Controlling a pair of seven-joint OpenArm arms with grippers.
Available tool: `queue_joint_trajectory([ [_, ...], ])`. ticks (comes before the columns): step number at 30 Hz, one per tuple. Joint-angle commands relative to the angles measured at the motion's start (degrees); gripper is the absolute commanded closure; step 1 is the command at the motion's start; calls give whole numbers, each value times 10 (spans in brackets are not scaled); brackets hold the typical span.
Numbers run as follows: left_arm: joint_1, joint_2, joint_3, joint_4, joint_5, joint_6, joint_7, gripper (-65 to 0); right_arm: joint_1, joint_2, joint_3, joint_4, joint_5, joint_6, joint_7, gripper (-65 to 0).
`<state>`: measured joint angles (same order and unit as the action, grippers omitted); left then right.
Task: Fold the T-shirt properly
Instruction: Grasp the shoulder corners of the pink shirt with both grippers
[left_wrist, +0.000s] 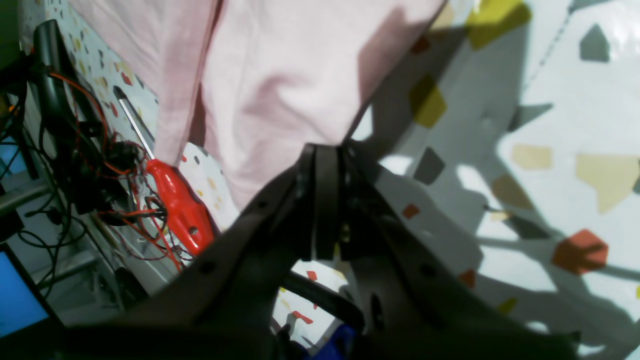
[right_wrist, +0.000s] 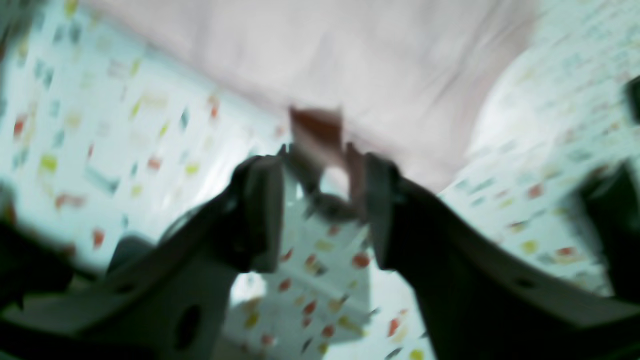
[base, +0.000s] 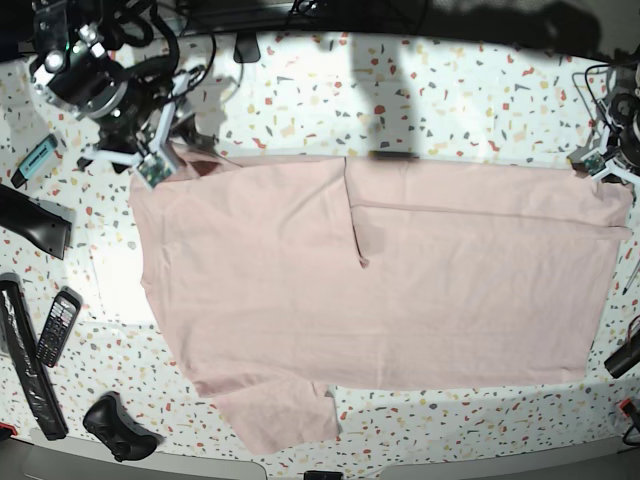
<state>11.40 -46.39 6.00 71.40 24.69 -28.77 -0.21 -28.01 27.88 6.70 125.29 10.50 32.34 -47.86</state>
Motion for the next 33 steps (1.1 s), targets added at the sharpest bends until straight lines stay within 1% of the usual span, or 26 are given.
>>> queue_joint_trajectory([
  [1,-3,-11,-3,3,-1,-6,2,0,2,13,4,1,-13,0,27,-319],
  [3,-3,-11,-3,3,-1,-6,6,0,1,22,4,-7,-22,0,47,-344],
  [7,-3,-11,-3,3,-1,-6,10,0,4,32,2,-12,-35,0,80,-343],
  [9,-3,-11,-3,4,-1,-6,10,0,4,42,-6,-24,-36,0,84,-343],
  [12,-3,-11,-3,3,-1,-6,10,0,13,61,-33,-49,-68,0,102,-343],
  [16,-3,-11,-3,3,-1,-6,10,0,36,82,-77,-54,-76,-1,100,-343],
  [18,-3,-11,-3,3,-1,-6,10,0,51,91,-96,-54,-91,-2,89,-343],
  [21,-3,-11,-3,3,-1,-6,10,0,67,101,-112,-54,-94,-1,58,-342],
  [24,-3,-11,-3,3,-1,-6,10,0,67,114,-120,-54,-121,3,54,-342],
  [27,-3,-11,-3,3,-1,-6,10,0,61,118,-128,-54,-154,3,54,-342],
  [31,-3,-11,-3,3,-1,-6,10,0,49,118,-140,-57,-171,3,57,-342],
  [33,-3,-11,-3,3,-1,-6,10,0,50,118,-155,-68,-191,2,59,-342],
])
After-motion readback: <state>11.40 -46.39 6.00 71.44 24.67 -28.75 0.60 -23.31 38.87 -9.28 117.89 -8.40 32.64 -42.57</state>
